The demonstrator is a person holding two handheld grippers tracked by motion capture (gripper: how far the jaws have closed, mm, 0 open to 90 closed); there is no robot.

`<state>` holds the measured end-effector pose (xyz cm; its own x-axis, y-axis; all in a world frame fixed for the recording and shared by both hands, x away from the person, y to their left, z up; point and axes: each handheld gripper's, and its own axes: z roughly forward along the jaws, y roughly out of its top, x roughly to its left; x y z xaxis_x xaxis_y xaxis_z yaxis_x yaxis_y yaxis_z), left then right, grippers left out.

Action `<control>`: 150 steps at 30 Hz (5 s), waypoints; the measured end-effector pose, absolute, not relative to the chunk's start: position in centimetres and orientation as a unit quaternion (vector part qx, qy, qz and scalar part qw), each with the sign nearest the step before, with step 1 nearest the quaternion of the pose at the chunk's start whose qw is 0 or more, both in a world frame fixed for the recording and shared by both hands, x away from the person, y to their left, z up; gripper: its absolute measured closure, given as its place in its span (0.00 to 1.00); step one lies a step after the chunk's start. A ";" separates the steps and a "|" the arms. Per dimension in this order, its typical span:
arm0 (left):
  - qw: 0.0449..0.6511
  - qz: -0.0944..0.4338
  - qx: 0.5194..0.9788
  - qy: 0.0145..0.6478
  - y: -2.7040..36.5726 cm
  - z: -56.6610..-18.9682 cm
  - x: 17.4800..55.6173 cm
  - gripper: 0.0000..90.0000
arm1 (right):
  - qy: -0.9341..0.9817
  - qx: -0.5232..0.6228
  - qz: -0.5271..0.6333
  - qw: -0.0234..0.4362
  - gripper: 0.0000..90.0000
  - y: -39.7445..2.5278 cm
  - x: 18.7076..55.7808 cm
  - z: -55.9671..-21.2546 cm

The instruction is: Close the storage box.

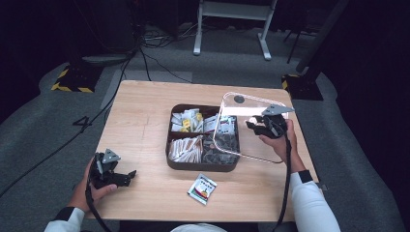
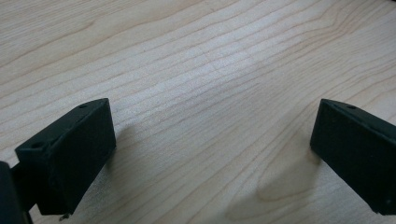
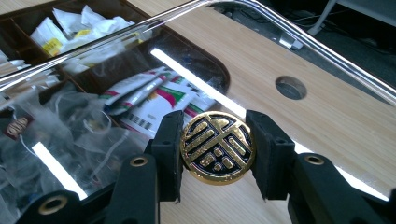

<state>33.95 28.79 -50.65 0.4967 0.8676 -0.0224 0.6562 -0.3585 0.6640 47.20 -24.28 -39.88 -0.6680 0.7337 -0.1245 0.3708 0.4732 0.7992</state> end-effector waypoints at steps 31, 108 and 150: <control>0.313 0.169 0.807 0.472 28.8 -50.7 33.9 0.00 | 0.844 0.289 0.405 0.201 0.66 -15.2 48.3 -40.3; 0.314 0.167 0.807 0.471 28.8 -50.7 33.9 0.00 | 0.876 0.262 0.380 0.140 0.59 -9.0 48.7 -43.9; 0.314 0.167 0.807 0.472 28.8 -50.7 33.9 0.00 | 0.887 0.226 0.368 0.166 0.22 -10.9 47.6 -42.3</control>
<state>33.86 28.79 -50.66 0.4982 0.8667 -0.0262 0.6566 -0.3573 0.6642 47.59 -10.91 -42.28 -0.8432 0.5221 -0.1280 0.2778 0.6271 0.7277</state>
